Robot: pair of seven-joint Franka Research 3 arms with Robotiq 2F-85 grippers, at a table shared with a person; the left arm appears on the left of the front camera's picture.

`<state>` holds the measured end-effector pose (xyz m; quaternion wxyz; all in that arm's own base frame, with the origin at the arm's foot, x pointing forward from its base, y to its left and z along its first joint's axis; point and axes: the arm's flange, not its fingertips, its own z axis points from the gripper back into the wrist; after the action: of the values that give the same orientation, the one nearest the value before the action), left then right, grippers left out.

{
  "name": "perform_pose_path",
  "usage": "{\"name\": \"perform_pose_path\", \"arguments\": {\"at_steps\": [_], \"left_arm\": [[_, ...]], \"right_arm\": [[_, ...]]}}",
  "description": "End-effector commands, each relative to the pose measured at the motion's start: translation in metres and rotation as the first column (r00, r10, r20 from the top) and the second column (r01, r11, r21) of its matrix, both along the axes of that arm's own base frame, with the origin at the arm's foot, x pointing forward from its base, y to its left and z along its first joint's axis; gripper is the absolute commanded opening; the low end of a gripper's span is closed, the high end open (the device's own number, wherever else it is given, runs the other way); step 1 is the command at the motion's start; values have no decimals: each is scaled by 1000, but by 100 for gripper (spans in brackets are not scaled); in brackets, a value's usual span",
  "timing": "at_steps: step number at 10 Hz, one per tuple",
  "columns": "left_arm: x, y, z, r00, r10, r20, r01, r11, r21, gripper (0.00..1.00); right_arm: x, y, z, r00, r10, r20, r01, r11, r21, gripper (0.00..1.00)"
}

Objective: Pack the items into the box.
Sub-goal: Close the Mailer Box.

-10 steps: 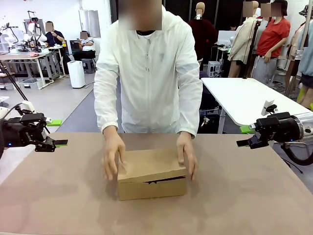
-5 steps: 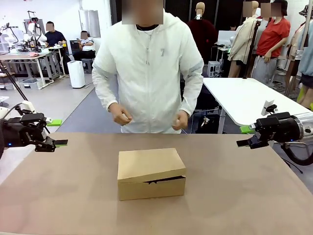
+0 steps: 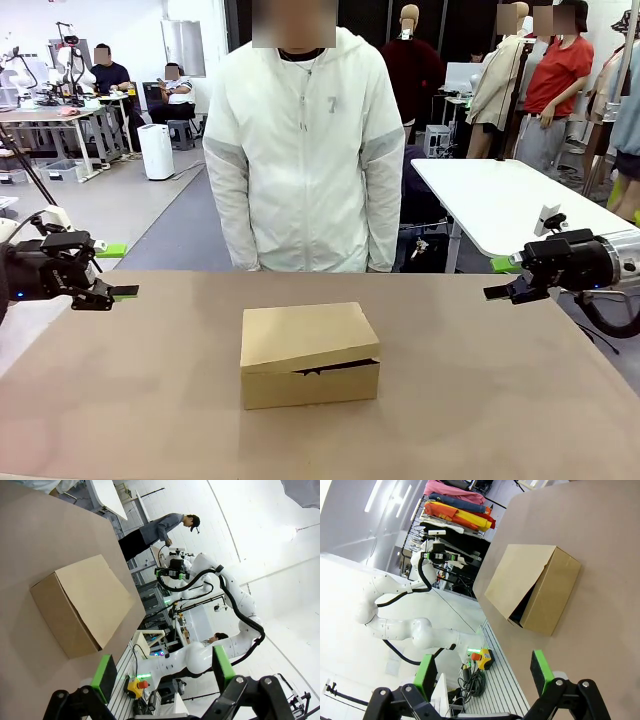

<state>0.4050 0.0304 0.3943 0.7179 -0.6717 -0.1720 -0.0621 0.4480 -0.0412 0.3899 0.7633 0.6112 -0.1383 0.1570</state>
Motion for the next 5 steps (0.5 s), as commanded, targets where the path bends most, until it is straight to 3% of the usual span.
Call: {"name": "perform_pose_path", "arguments": {"at_steps": [1, 5], "left_arm": [[-1, 0, 2, 1000, 2, 6, -2, 1000, 9, 100], [-1, 0, 2, 1000, 2, 6, -2, 1000, 9, 100]], "right_arm": [[-1, 2, 4, 1000, 8, 10, -8, 1000, 3, 100], [-1, 2, 4, 1000, 8, 10, -8, 1000, 3, 100]]}}
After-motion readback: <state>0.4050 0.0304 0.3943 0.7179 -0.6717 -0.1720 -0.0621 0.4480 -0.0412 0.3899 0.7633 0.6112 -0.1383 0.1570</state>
